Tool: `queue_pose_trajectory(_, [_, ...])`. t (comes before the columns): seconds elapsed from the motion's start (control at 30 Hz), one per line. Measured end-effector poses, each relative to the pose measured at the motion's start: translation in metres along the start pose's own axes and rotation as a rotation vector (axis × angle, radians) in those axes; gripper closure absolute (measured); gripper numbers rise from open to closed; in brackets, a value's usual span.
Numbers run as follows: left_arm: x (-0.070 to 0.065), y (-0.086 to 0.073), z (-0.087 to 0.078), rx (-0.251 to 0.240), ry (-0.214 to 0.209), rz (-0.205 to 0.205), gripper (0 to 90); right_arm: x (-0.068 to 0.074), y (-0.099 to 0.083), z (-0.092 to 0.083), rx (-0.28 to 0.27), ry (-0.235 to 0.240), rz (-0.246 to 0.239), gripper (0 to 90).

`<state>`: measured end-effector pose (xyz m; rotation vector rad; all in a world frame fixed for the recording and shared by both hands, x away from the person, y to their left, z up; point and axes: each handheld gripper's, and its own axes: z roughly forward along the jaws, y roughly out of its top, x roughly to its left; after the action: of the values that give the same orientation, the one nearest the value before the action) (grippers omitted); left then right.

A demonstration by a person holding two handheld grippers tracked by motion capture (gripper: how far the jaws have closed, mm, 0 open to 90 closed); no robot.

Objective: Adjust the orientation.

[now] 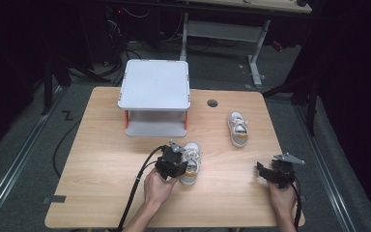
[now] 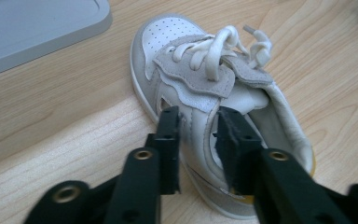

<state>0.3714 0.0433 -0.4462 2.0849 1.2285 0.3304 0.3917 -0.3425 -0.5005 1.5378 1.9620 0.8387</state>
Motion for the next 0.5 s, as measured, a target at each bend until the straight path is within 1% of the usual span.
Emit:
queue_pose_trajectory(0.03, [0.000, 0.000, 0.000, 0.001, -0.003, 0.000, 62.3, 0.000, 0.000, 0.000, 0.000, 0.000, 0.000, 34.2])
queue_pose_trajectory(0.07, [0.001, 0.000, -0.001, 0.000, -0.001, 0.003, 56.9, 0.000, 0.000, 0.000, 0.000, 0.000, 0.000, 34.2])
queue_pose_trajectory(0.1, [0.002, 0.000, -0.003, -0.012, 0.003, 0.012, 49.4, 0.000, 0.000, 0.000, 0.000, 0.000, 0.000, 34.2])
queue_pose_trajectory(0.13, [0.002, 0.000, -0.003, -0.012, 0.003, 0.012, 46.0, 0.000, 0.000, 0.000, 0.000, 0.000, 0.000, 34.2])
queue_pose_trajectory(0.17, [0.004, 0.000, -0.007, -0.039, -0.003, 0.012, 43.7, 0.000, 0.000, 0.000, 0.000, 0.000, 0.000, 34.2])
queue_pose_trajectory(0.2, [0.004, 0.000, -0.007, -0.039, -0.003, 0.012, 42.1, 0.000, 0.000, 0.000, 0.000, 0.000, 0.000, 34.2])
queue_pose_trajectory(0.23, [0.006, -0.001, -0.009, -0.056, -0.012, 0.002, 42.1, 0.000, 0.000, 0.000, 0.000, 0.000, 0.000, 34.2])
queue_pose_trajectory(0.27, [0.007, 0.000, -0.011, -0.064, -0.022, -0.002, 40.3, 0.000, 0.000, 0.000, 0.000, 0.000, 0.000, 34.2])
queue_pose_trajectory(0.3, [0.010, 0.000, -0.013, -0.084, -0.022, -0.003, 38.2, 0.000, 0.000, 0.000, 0.000, 0.000, 0.000, 34.2])
queue_pose_trajectory(0.37, [0.011, -0.001, -0.015, -0.092, -0.023, -0.004, 37.1, 0.000, 0.000, 0.000, 0.000, 0.001, 0.000, 34.2])
queue_pose_trajectory(0.43, [0.018, -0.001, -0.021, -0.114, -0.029, -0.010, 36.5, 0.000, 0.000, 0.000, 0.000, 0.000, -0.001, 34.2])
queue_pose_trajectory(0.5, [0.020, -0.002, -0.022, -0.118, -0.030, -0.013, 36.1, 0.000, 0.000, 0.000, 0.000, 0.000, -0.001, 34.2])
